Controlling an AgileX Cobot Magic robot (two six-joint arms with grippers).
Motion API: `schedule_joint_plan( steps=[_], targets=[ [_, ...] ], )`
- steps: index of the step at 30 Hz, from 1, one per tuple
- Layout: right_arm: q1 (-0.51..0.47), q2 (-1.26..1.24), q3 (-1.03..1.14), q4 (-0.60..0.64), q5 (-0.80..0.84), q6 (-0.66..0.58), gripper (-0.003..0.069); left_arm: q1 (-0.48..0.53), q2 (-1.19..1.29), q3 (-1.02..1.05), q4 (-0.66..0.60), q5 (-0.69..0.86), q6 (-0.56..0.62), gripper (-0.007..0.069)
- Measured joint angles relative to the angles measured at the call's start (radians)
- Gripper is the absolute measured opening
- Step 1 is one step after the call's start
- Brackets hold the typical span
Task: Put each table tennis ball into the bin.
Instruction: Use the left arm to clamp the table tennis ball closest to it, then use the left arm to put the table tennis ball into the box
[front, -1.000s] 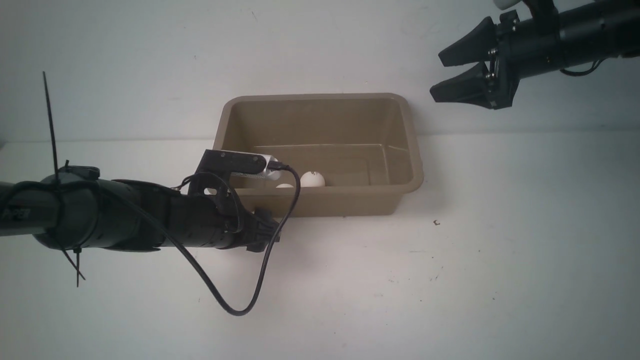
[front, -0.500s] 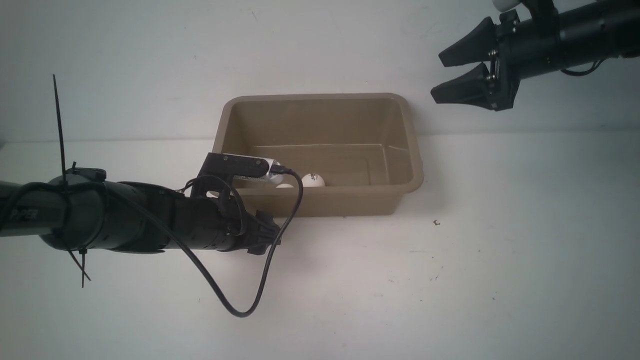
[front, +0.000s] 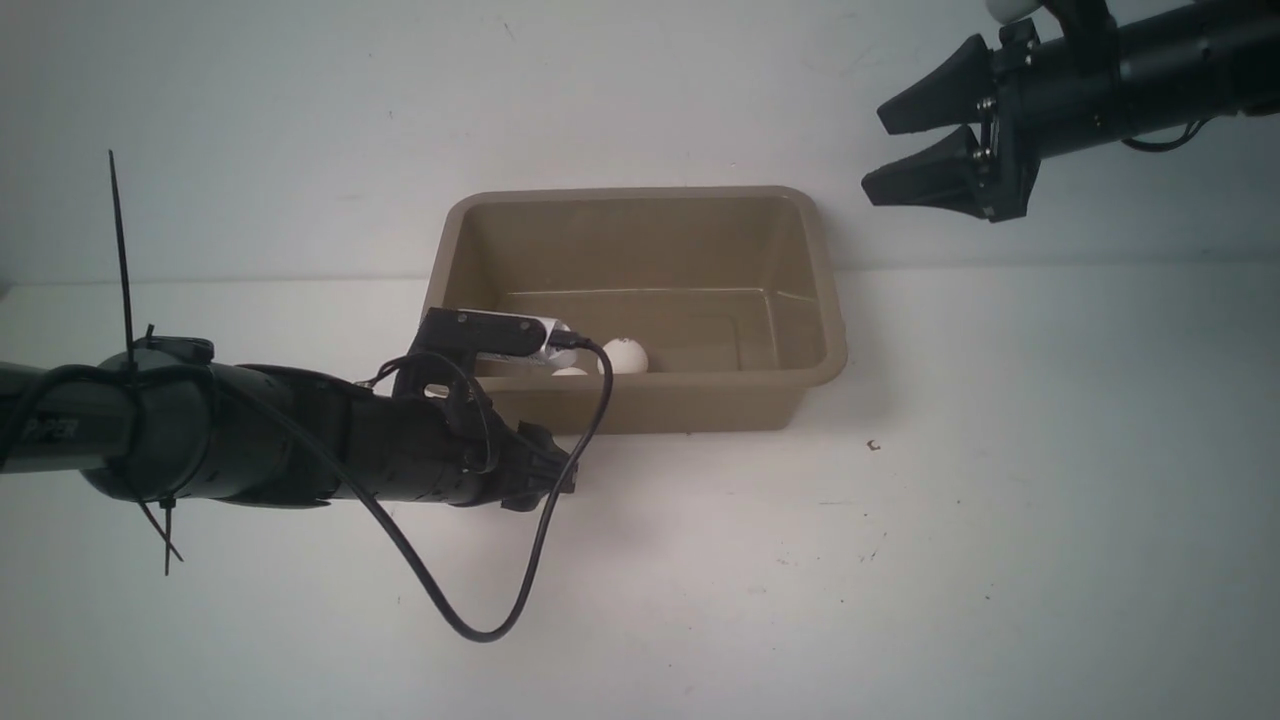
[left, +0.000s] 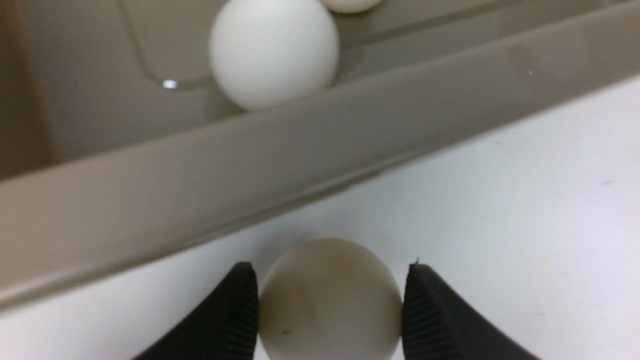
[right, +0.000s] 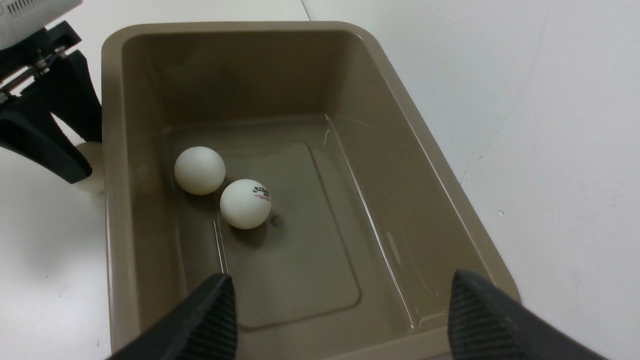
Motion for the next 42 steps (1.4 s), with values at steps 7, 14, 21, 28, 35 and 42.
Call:
schedule_joint_plan(
  steps=[7,14,21,28,35,42],
  targets=[
    [0.0,0.0,0.0,0.0,0.0,-0.004,0.0514,0.0,0.0,0.0,0.001,0.122,-0.02,0.033],
    [0.0,0.0,0.0,0.025,0.0,-0.015,0.0514,0.0,0.0,0.0,0.114,0.342,-0.124,0.033],
    [0.0,0.0,0.0,0.033,0.0,-0.021,0.0514,0.0,-0.013,-0.004,0.082,0.498,-0.062,0.033],
    [0.0,0.0,0.0,0.036,0.001,-0.022,0.0514,0.0,-0.076,-0.117,0.034,0.439,0.141,0.033],
    [0.0,0.0,0.0,0.036,0.0,-0.022,0.0514,0.0,-0.068,-0.245,0.023,0.149,0.249,0.033],
    [0.0,0.0,0.0,0.036,0.0,-0.022,0.0514,0.0,0.015,-0.294,0.008,0.015,0.461,0.033]
  ],
)
